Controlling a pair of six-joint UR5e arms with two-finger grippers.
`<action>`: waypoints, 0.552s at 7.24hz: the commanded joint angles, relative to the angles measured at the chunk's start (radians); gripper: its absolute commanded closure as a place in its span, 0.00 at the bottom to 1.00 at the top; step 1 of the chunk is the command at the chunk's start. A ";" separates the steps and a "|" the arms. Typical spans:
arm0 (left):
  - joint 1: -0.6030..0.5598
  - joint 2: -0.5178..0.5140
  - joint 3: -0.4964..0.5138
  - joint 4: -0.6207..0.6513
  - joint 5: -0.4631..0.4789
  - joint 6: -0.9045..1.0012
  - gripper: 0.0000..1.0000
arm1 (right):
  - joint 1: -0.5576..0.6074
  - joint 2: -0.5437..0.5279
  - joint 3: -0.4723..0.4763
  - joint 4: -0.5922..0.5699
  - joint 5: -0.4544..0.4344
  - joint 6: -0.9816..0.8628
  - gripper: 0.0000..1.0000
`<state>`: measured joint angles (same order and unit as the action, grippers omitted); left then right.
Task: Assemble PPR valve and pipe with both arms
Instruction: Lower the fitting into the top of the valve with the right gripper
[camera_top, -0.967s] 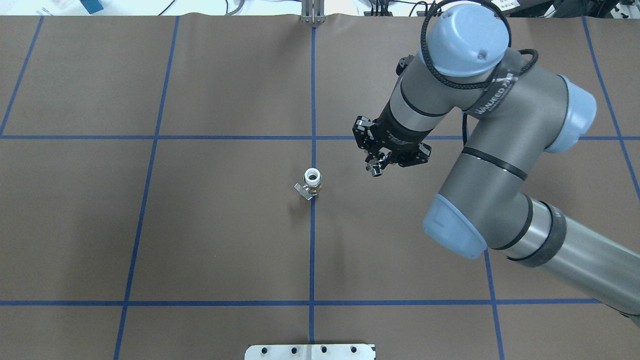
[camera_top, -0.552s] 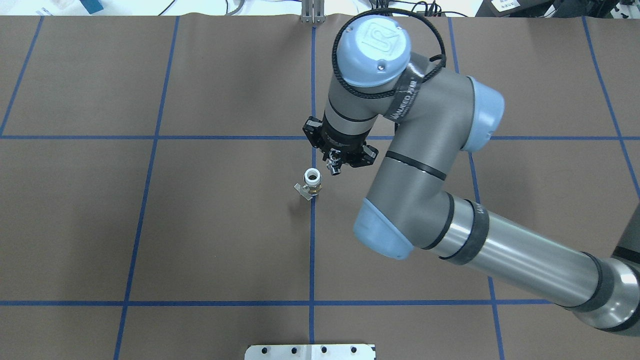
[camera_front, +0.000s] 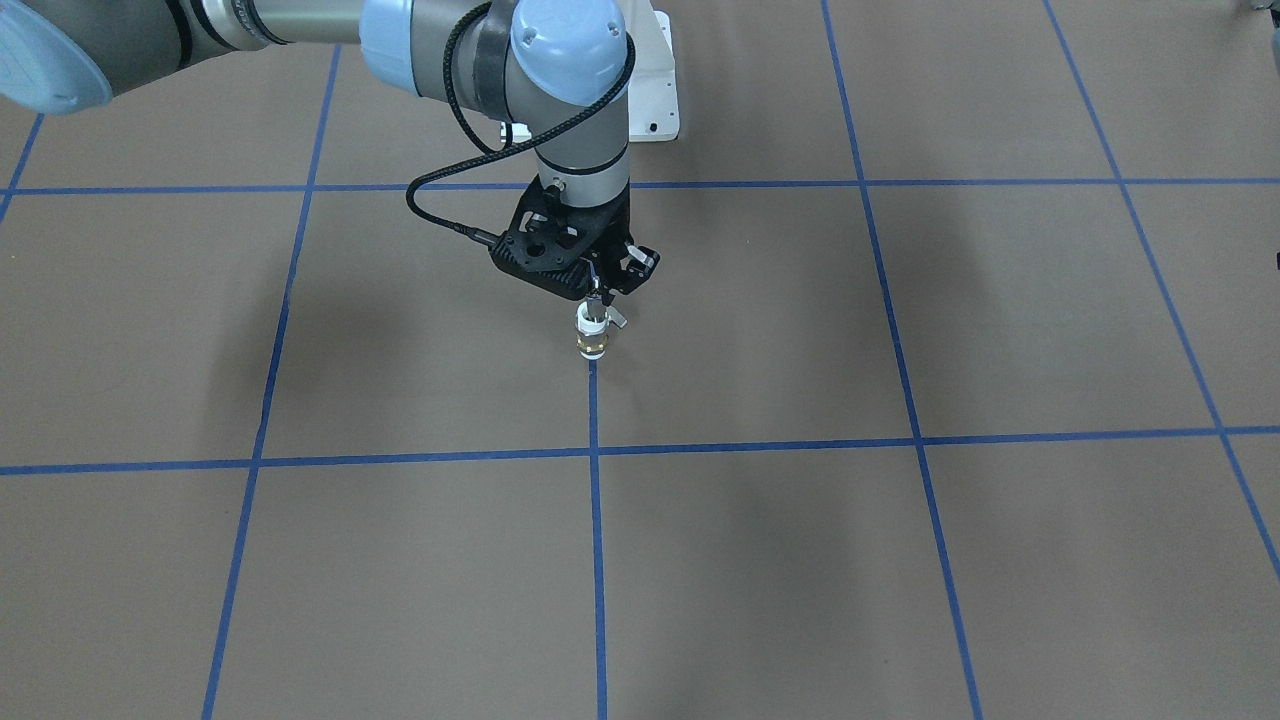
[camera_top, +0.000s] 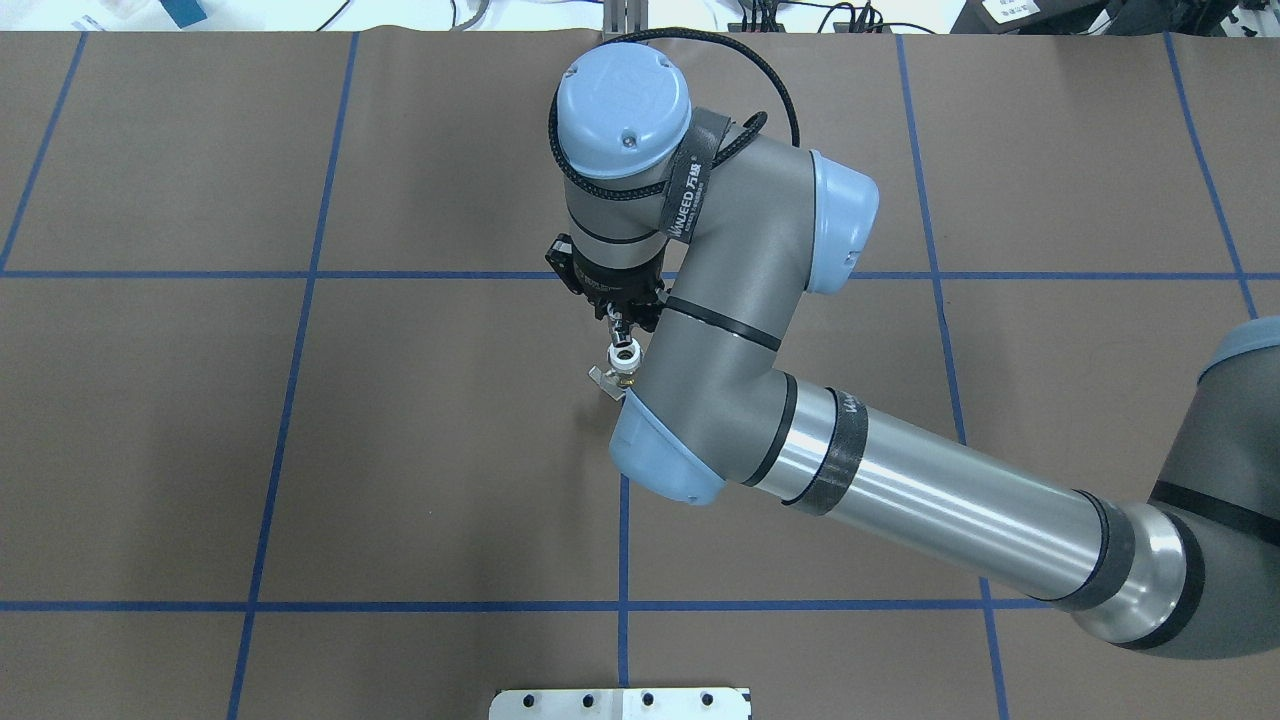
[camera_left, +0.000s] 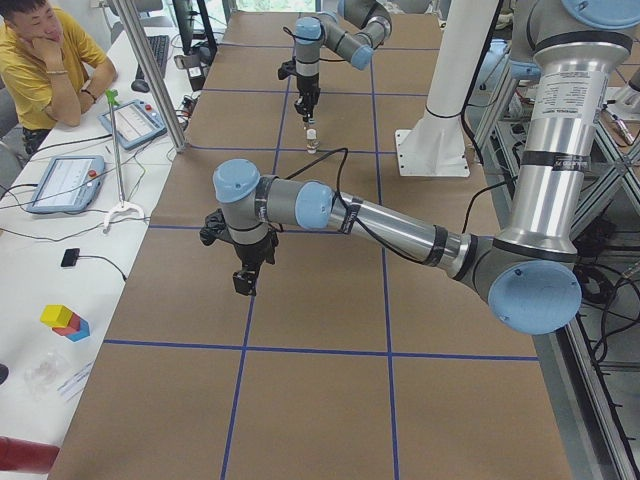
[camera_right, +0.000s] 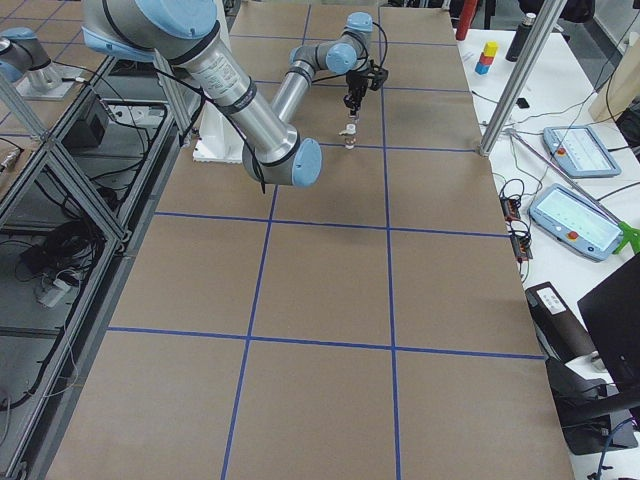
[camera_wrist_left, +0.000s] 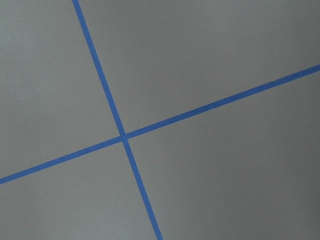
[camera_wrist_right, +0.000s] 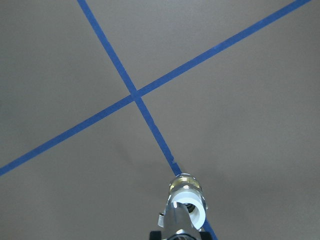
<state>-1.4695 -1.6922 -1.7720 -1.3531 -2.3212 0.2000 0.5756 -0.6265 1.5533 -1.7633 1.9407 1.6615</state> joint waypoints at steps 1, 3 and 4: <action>0.000 0.000 0.005 0.000 -0.012 -0.001 0.00 | -0.019 -0.005 -0.007 -0.001 -0.003 0.000 1.00; 0.000 0.000 0.006 0.000 -0.012 0.001 0.00 | -0.025 -0.007 -0.005 -0.002 -0.006 -0.002 1.00; 0.000 0.000 0.006 0.000 -0.012 -0.001 0.00 | -0.023 -0.009 -0.005 -0.004 -0.006 -0.003 1.00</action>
<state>-1.4695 -1.6920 -1.7661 -1.3529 -2.3330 0.2005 0.5525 -0.6340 1.5476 -1.7653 1.9352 1.6600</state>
